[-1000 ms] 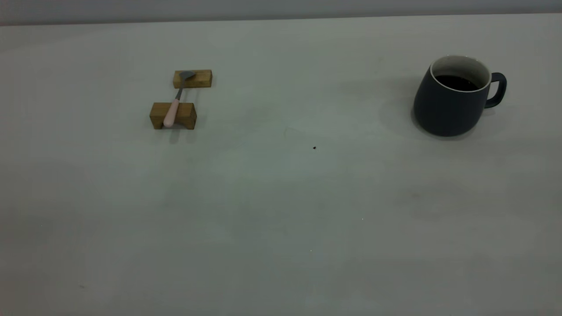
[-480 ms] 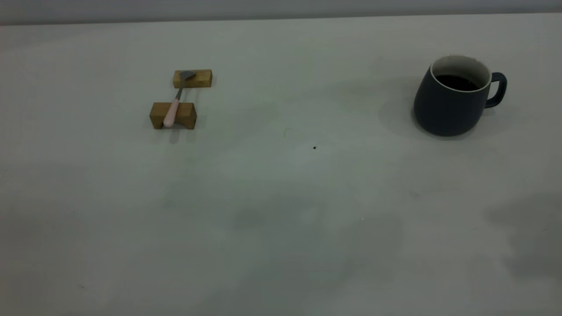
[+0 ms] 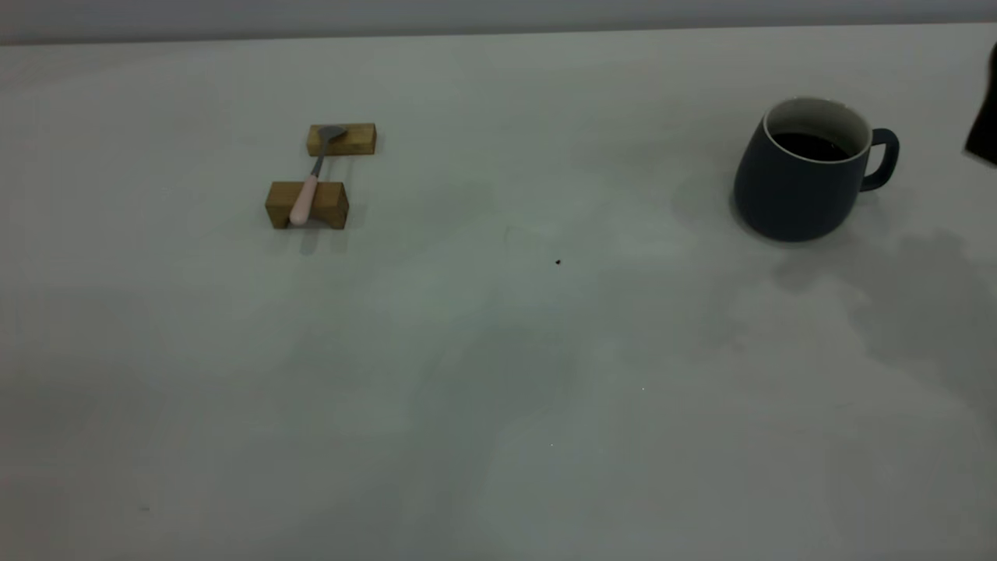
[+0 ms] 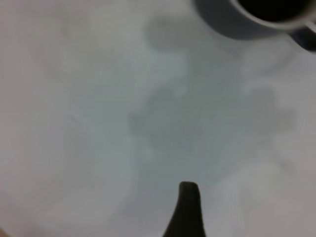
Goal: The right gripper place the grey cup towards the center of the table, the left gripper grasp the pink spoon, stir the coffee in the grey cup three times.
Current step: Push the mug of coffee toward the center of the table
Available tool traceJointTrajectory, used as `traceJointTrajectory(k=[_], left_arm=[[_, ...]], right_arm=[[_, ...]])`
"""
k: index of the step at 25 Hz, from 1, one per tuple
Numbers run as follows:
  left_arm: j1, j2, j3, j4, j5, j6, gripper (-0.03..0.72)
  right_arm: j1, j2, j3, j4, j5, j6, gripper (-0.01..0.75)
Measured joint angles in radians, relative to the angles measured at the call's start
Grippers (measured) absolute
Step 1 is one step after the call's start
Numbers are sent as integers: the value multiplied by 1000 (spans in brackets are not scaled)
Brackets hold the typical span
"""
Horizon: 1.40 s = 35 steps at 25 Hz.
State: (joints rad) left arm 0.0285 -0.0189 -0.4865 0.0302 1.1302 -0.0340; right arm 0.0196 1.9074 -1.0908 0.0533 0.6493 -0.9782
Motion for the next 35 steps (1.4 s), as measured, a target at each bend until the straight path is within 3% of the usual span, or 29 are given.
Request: traceJointTrajectory(k=[8,15,23,35], left_arm=[[0,0,0,0,0,0,434],[0,0,0,0,0,0,434],[0,0,0,0,0,0,434],[0,0,0,0,0,0,434]], right_arm=[[0,244,-195,-61,-38,-213,726],[0,345,-272,-141,-127,-239,713],[4,417,-326,-151,-150,-294,706],[127,417,-326,-62,-173,-306,668]])
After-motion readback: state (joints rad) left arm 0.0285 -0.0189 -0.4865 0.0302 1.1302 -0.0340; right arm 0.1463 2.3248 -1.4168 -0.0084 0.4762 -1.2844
